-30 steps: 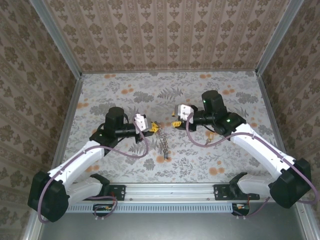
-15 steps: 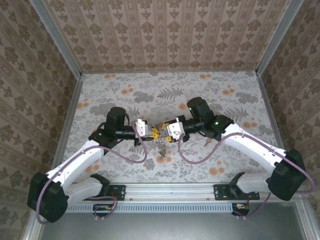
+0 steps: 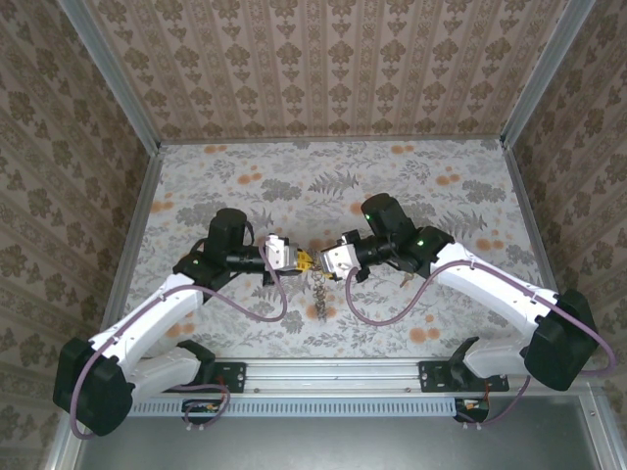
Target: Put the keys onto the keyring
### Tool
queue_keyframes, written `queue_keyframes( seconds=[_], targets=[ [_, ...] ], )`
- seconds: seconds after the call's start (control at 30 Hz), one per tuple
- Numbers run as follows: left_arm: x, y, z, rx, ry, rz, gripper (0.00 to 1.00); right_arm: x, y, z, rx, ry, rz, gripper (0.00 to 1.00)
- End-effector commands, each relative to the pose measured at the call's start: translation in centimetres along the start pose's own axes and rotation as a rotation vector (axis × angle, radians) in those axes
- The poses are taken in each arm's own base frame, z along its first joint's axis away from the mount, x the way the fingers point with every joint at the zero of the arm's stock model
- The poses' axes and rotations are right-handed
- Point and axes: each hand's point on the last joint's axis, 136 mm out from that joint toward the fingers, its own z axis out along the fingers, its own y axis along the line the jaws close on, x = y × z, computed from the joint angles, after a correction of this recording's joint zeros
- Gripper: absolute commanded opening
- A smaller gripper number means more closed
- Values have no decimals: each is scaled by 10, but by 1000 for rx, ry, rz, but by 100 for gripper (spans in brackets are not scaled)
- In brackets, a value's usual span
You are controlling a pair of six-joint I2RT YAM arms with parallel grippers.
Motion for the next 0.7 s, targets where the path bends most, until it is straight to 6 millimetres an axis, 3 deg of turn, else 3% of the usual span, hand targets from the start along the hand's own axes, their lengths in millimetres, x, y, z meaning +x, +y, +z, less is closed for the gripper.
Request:
queue_keyframes(
  seconds=[0.0, 0.1, 0.23, 0.43, 0.5, 0.67],
  targets=[
    [-26, -9, -4, 54, -70, 78, 0, -8, -23, -4, 62, -20, 44, 11],
    [-25, -11, -4, 54, -65, 86, 0, -8, -33, -7, 82, -38, 151, 6],
    [-24, -13, -5, 50, -62, 95, 0, -6, -43, -10, 130, -60, 257, 8],
    [-26, -13, -4, 38, -71, 104, 0, 0, -45, -9, 167, -80, 321, 15],
    [-25, -13, -4, 31, -70, 102, 0, 0, -43, -10, 158, -85, 332, 22],
    [-24, -11, -4, 13, -68, 106, 0, 2, -32, -29, 97, -120, 332, 30]
  ],
)
